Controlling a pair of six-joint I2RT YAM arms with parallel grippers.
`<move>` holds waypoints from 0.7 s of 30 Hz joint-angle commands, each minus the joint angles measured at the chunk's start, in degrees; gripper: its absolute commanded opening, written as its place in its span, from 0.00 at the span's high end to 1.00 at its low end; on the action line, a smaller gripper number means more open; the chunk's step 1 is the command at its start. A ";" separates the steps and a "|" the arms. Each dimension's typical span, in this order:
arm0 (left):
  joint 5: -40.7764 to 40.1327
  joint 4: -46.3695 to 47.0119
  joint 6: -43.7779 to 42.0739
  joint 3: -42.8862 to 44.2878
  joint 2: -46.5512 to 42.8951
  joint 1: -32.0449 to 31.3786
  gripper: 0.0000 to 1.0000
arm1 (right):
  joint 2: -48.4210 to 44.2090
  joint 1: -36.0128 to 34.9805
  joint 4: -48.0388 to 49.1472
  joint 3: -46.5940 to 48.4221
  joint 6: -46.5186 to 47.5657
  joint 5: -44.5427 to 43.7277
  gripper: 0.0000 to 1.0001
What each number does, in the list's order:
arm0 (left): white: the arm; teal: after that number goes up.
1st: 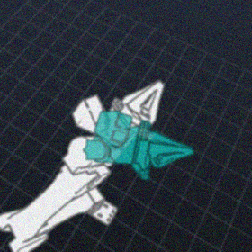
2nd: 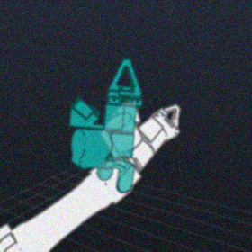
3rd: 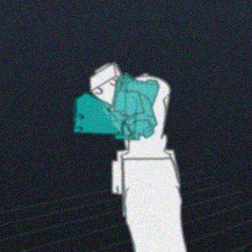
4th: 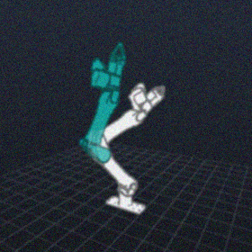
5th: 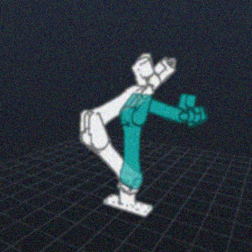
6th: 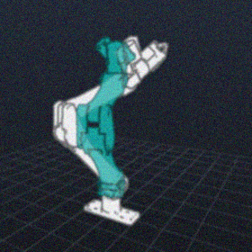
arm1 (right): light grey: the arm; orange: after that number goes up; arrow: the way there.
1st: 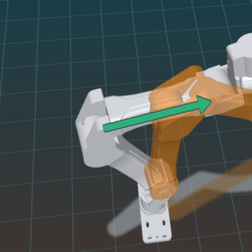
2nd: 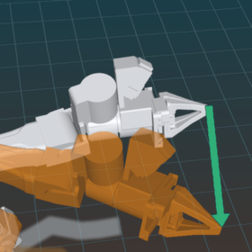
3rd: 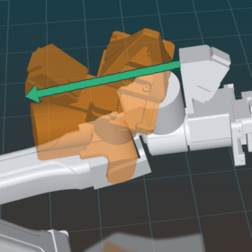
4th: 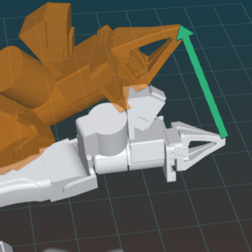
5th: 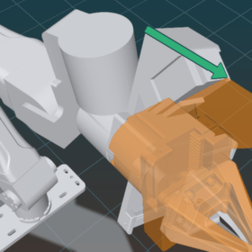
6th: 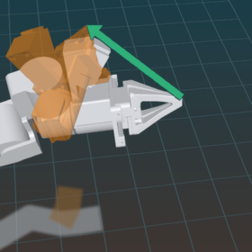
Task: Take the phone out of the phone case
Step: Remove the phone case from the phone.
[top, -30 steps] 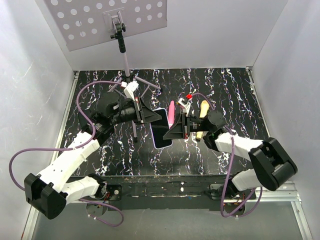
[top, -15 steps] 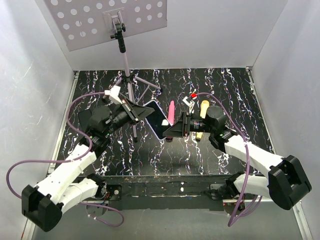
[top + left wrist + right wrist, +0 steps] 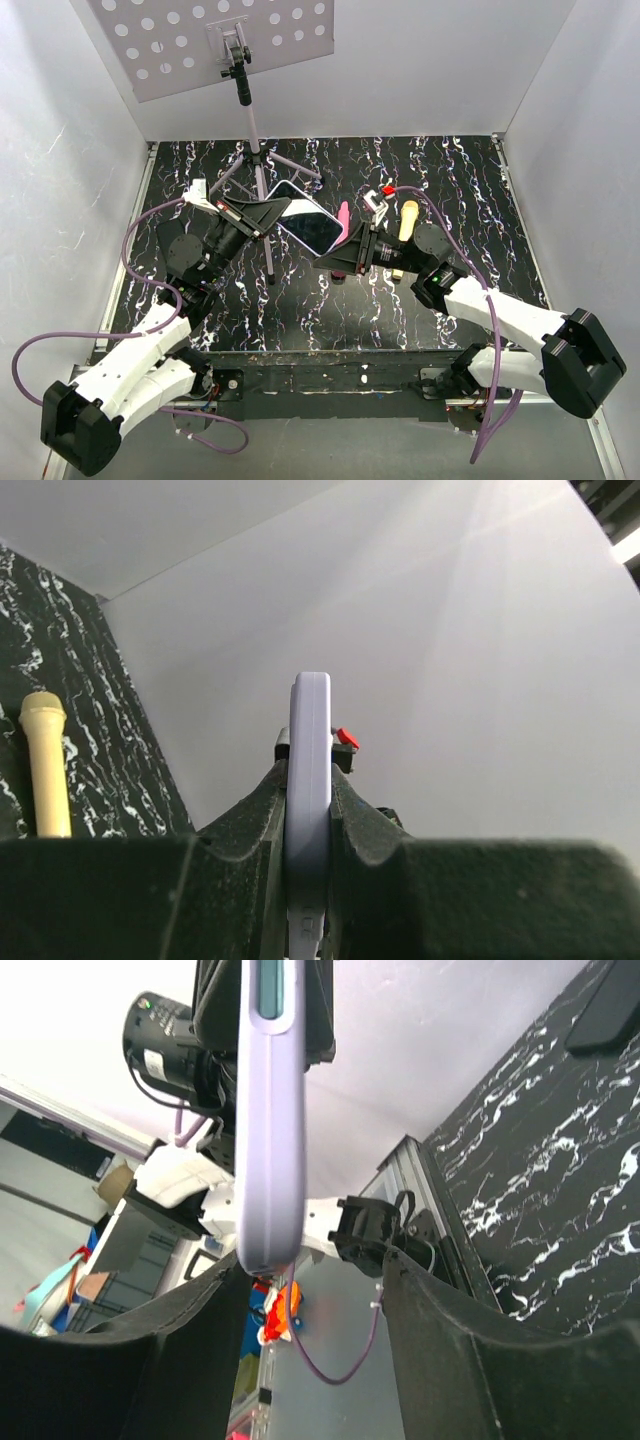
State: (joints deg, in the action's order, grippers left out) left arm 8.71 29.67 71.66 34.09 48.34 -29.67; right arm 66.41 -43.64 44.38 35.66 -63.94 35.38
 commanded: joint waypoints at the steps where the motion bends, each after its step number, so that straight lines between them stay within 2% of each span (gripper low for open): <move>1: -1.77 7.51 2.52 0.45 -1.40 0.32 1.00 | -0.67 -0.13 9.92 -1.73 -1.45 -4.17 0.41; 6: -1.94 7.24 2.43 0.02 -1.93 0.32 1.00 | -1.02 -0.22 8.70 -0.68 0.13 -3.73 0.51; 13: -1.59 7.86 3.14 -0.16 -1.32 0.32 1.00 | -0.85 -0.22 11.08 -0.42 -0.04 -3.03 0.55; 21: -0.54 5.94 6.82 0.72 -0.44 0.23 1.00 | 1.00 -0.22 12.75 0.64 2.58 -0.75 0.81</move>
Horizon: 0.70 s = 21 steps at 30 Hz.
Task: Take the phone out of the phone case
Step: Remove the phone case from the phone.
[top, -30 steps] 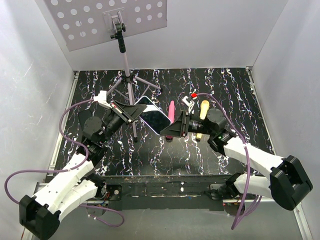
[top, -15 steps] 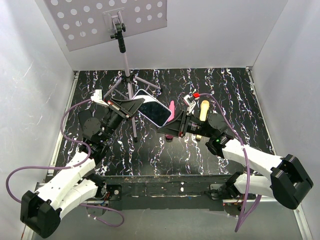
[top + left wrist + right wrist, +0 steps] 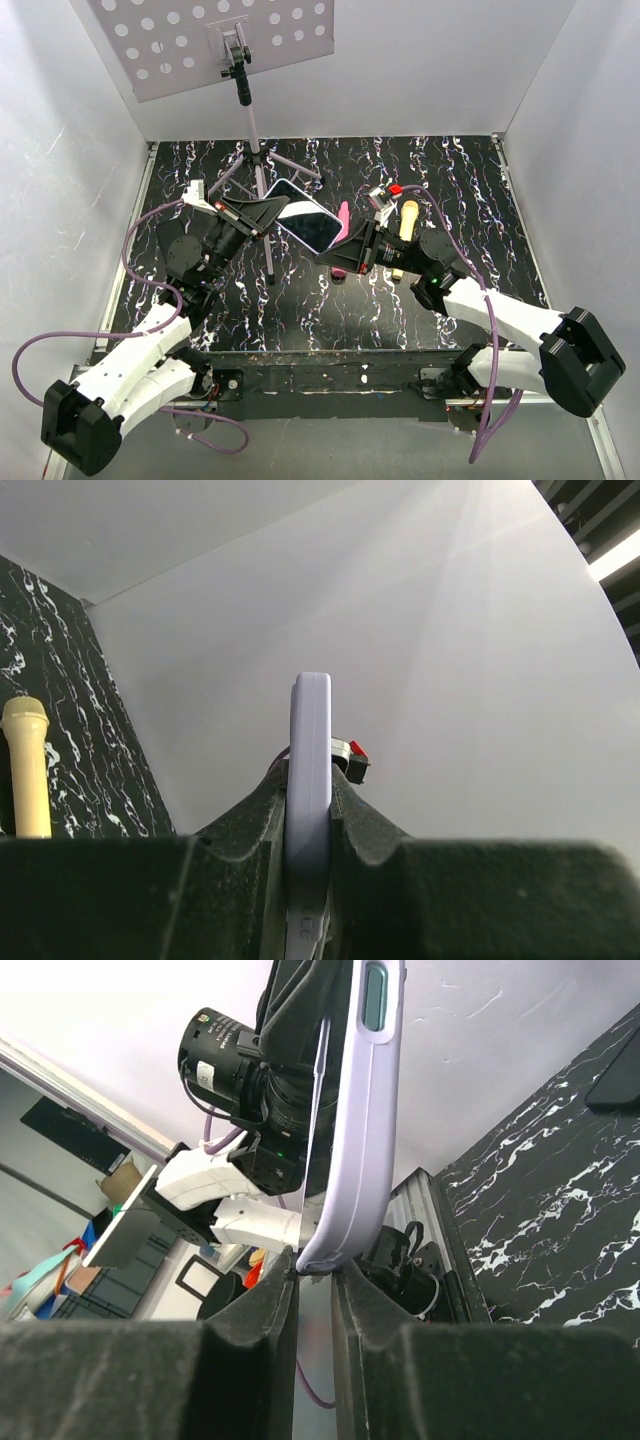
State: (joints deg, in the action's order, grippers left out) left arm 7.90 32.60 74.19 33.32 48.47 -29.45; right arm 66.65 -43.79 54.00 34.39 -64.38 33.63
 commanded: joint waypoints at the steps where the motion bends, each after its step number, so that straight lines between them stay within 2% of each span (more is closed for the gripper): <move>1: 0.62 0.99 5.42 1.92 -0.65 0.10 1.00 | 0.93 -0.07 2.87 2.08 4.16 1.26 0.86; 3: 1.67 -1.83 8.41 2.01 -0.39 0.10 1.00 | 1.11 -0.07 2.43 2.34 7.67 2.05 0.97; 4: 2.29 -2.36 10.42 1.92 -0.30 0.10 1.00 | 1.20 0.02 1.82 2.52 9.43 2.40 0.99; 8: 6.33 -1.31 18.95 0.08 1.10 0.10 1.00 | 0.24 -0.07 -3.26 2.96 19.87 2.50 0.99; 13: 10.02 7.73 29.41 -3.26 2.77 0.18 1.00 | -0.65 0.54 -11.27 3.75 31.85 1.79 0.99; 17: 13.80 13.88 30.84 -3.35 4.26 0.18 1.00 | 1.54 1.86 -11.55 5.68 30.82 2.32 0.99; 21: 13.90 18.89 31.80 -5.37 4.44 0.18 1.00 | 4.18 3.10 -6.37 5.51 22.04 3.81 0.99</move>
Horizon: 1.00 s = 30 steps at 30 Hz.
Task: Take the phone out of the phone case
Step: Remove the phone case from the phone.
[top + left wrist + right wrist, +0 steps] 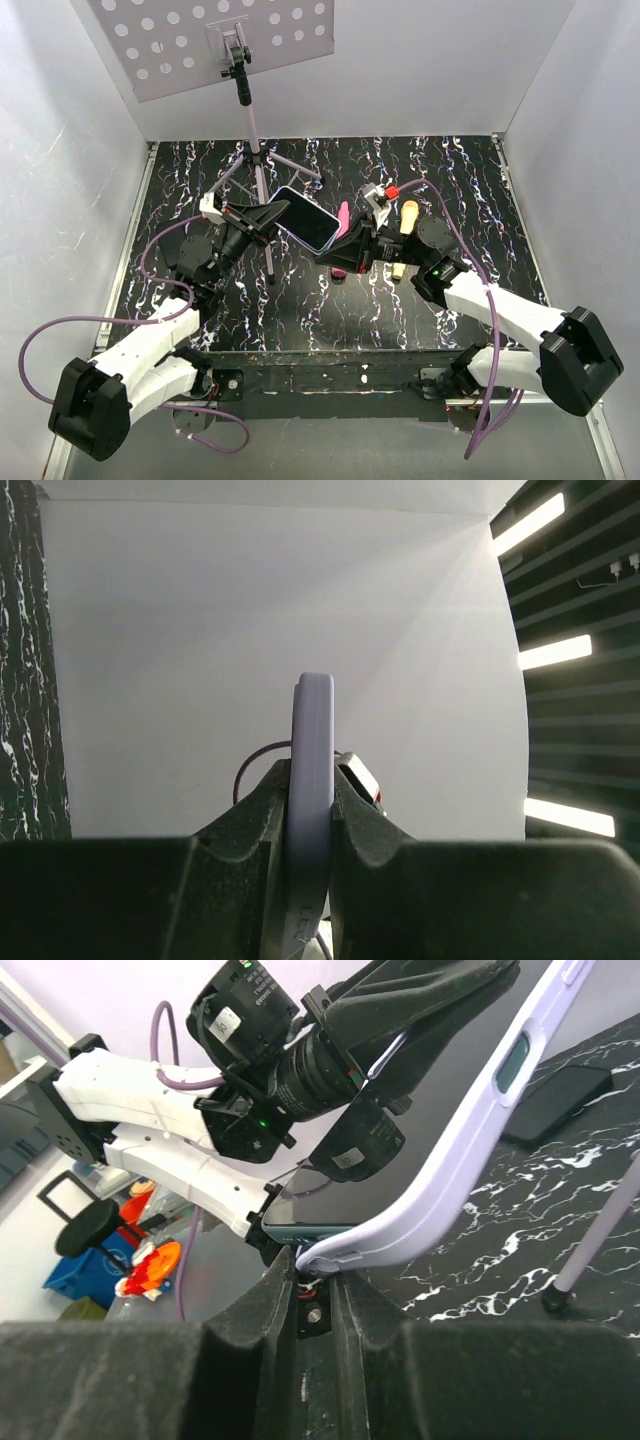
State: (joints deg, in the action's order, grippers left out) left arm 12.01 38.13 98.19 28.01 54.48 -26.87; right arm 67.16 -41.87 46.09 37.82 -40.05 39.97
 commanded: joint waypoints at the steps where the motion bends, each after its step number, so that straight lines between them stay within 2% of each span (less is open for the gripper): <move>1: 9.79 14.77 7.54 -0.41 -1.48 -2.39 1.00 | 4.03 1.17 1.73 2.25 -4.22 -1.83 0.99; 4: 11.36 12.35 1.16 0.11 -2.88 -1.43 1.00 | 2.99 1.35 -3.08 2.96 -7.76 1.59 0.98; 6: 11.98 1.66 -5.96 0.82 -5.68 0.41 1.00 | 0.01 1.09 -13.24 3.66 -3.30 2.75 0.81; 9: 11.89 -7.87 -15.98 1.43 -9.56 3.83 1.00 | -6.40 1.08 -30.04 3.84 4.70 -0.05 0.60; 11: 13.21 -13.84 -21.61 2.92 -10.18 5.25 1.00 | -10.18 1.09 -38.05 4.27 8.92 -1.73 0.53; 14: 16.45 -17.03 -26.90 5.21 -9.39 6.57 1.00 | -13.71 1.09 -45.27 5.41 12.27 -0.86 0.49; 17: 21.11 -16.24 -28.31 6.79 -8.25 7.18 1.00 | -15.30 1.09 -48.37 6.29 12.37 1.16 0.43; 20: 26.03 -16.25 -30.07 8.99 -7.28 7.27 1.00 | -15.13 1.09 -44.52 7.09 9.65 4.85 0.33; 25: 32.19 -14.67 -30.52 10.84 -5.53 7.36 1.00 | -9.78 1.52 -44.24 11.56 8.15 7.14 0.32; 30: 34.92 -14.66 -31.13 11.89 -5.35 7.36 1.00 | -6.51 1.79 -40.74 12.63 6.75 13.10 0.41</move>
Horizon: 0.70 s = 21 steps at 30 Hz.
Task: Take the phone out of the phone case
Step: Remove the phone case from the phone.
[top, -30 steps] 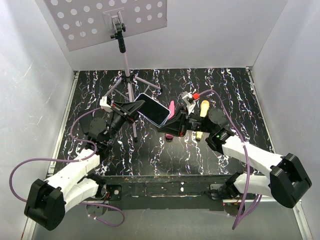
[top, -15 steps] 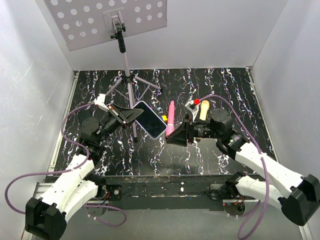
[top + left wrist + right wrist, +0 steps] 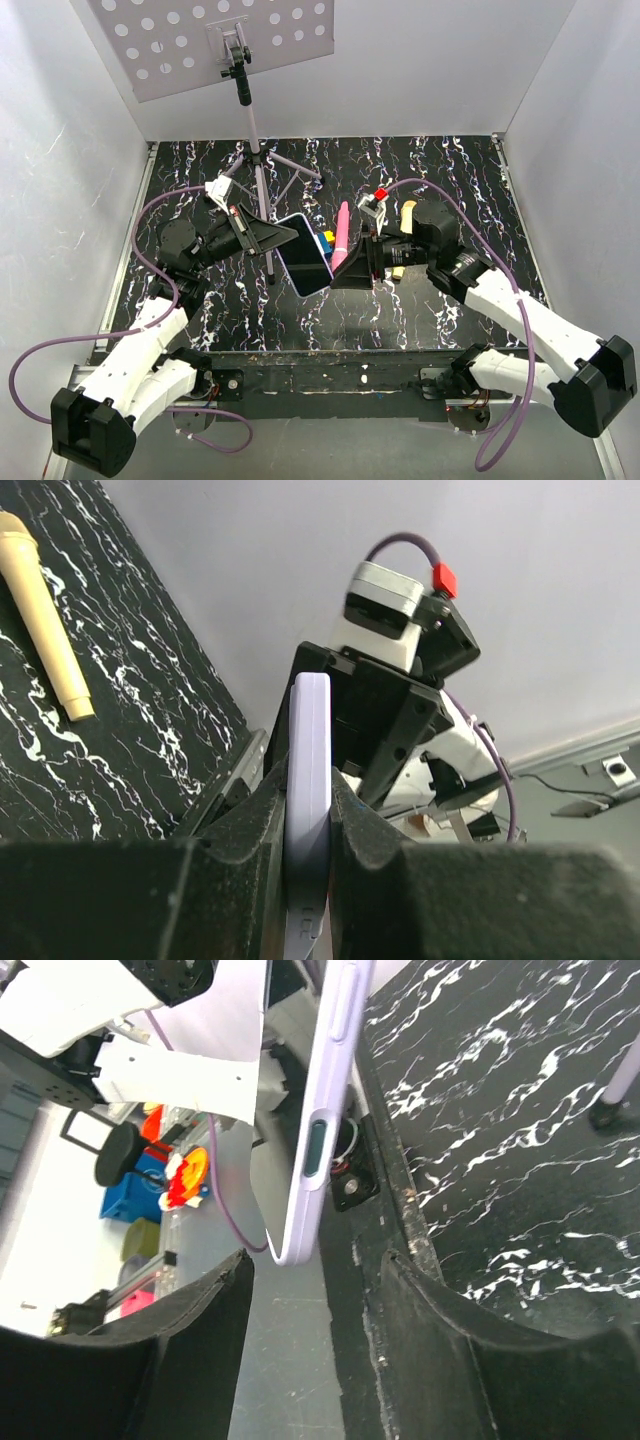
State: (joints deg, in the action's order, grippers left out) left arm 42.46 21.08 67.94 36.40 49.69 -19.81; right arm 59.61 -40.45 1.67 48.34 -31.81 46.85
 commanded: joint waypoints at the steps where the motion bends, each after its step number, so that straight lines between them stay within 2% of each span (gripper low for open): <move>1: 4.65 2.21 -1.23 3.50 -0.73 0.30 1.00 | 1.29 0.37 4.56 1.85 -1.67 7.80 0.44; 6: 4.92 2.29 -1.32 3.76 -0.74 0.30 1.00 | 1.91 0.19 7.81 0.71 -2.64 11.94 0.50; 13: 5.35 4.32 0.52 3.50 0.41 0.30 1.00 | 3.93 -0.42 9.40 0.88 -2.64 12.39 0.51; 21: 6.06 5.20 2.10 3.32 1.11 0.30 1.00 | 5.95 -1.39 10.02 0.97 -1.15 12.65 0.59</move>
State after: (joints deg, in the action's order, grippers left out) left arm 47.64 22.87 68.23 37.26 51.33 -19.81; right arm 65.56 -41.17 8.82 48.31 -34.24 58.28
